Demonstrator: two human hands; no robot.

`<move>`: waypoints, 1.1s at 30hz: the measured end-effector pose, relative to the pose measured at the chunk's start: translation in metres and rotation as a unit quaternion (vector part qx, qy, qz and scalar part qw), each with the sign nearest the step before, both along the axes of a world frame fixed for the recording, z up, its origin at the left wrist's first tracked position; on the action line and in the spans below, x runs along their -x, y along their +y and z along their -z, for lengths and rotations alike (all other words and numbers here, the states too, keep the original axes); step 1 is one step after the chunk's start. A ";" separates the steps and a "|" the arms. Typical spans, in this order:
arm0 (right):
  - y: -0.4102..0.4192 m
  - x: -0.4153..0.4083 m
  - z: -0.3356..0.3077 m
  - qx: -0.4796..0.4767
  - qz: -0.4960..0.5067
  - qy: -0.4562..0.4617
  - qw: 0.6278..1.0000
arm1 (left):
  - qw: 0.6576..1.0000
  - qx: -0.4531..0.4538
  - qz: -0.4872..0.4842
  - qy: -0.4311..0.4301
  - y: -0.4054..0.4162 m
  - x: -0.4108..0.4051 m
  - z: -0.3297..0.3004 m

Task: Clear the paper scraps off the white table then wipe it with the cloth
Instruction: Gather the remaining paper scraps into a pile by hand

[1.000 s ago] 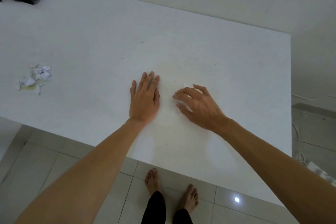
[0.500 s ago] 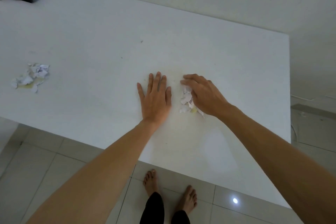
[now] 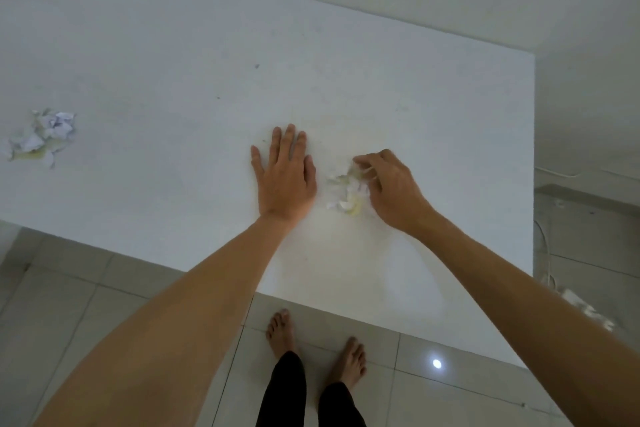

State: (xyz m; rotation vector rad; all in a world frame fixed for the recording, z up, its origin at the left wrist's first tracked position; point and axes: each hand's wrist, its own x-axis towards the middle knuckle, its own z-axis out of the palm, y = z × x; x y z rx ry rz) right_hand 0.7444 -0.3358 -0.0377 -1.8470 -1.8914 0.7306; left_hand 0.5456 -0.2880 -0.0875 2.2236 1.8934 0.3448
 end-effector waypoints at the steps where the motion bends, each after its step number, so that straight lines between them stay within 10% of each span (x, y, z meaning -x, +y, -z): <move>1: -0.001 0.003 -0.003 -0.007 -0.010 0.019 1.000 | 1.000 0.000 0.001 -0.001 0.000 0.000 0.000; 9: -0.018 -0.015 -0.024 0.188 0.041 -0.001 0.981 | 1.000 0.002 -0.004 0.008 -0.003 -0.002 0.002; 16: -0.009 0.003 -0.010 0.103 0.086 0.166 0.977 | 1.000 -0.011 0.006 0.015 -0.003 -0.001 0.003; 33: 0.007 0.021 0.002 -0.060 -0.183 -0.136 0.972 | 0.999 -0.005 0.049 0.014 0.014 0.046 0.000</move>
